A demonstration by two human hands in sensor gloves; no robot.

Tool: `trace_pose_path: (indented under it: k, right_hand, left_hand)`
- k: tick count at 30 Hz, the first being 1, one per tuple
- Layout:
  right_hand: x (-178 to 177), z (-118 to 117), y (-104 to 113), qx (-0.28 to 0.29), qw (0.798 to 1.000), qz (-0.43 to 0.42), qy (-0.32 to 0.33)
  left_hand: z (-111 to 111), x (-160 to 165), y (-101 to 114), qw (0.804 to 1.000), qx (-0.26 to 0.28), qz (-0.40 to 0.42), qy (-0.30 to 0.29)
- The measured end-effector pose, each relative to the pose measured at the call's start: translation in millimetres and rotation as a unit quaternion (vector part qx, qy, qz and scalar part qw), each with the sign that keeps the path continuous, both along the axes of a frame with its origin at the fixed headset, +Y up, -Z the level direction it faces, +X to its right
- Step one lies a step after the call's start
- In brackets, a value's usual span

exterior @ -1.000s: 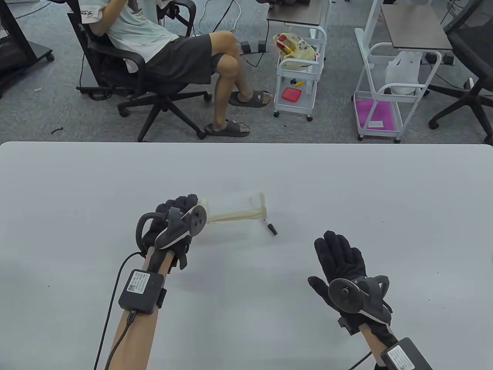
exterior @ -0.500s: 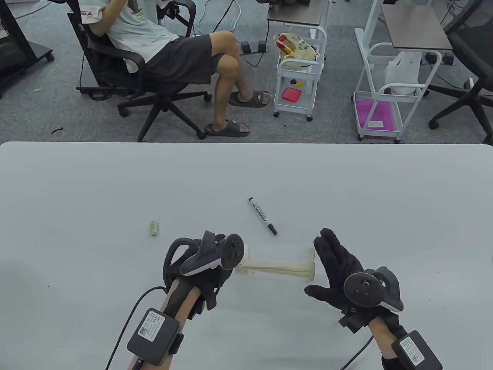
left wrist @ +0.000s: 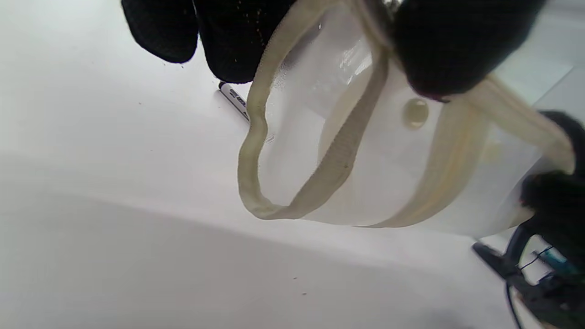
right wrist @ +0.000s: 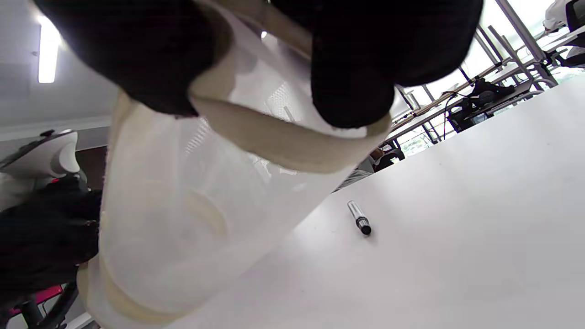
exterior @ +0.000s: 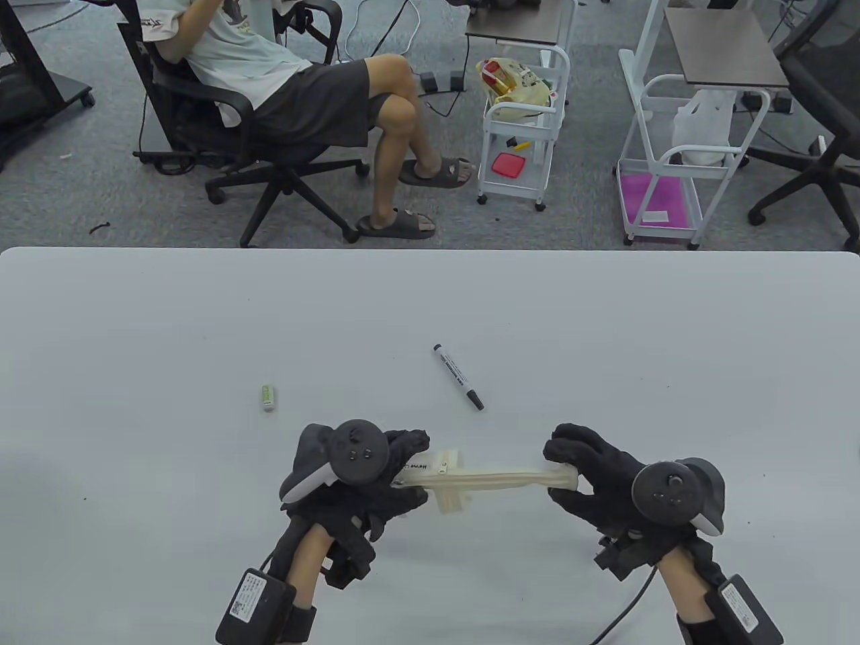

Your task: Put marker and eraser into the pencil pouch

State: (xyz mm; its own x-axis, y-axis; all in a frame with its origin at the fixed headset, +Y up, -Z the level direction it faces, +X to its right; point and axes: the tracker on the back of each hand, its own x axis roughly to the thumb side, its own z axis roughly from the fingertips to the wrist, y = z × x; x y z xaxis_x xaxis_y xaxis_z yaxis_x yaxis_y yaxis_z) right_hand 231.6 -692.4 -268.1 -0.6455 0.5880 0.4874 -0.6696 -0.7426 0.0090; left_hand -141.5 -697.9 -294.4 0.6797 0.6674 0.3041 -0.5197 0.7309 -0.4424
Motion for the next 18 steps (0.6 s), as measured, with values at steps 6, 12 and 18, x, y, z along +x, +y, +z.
trace_pose_path:
  k: [6, 12, 18]
  right_hand:
    - [25, -5, -1, -0.03, 0.996, -0.082, -0.029]
    - [38, -8, -7, -0.078, 0.986, -0.145, -0.016]
    - [34, 1, 25, -0.118, 0.992, -0.022, -0.034]
  left_hand:
    - [2, -5, -13, 0.982, -0.064, 0.175, -0.026]
    - [11, 14, -7, 0.988, 0.009, 0.156, -0.02]
    - [13, 16, -9, 0.984, 0.042, 0.172, 0.033]
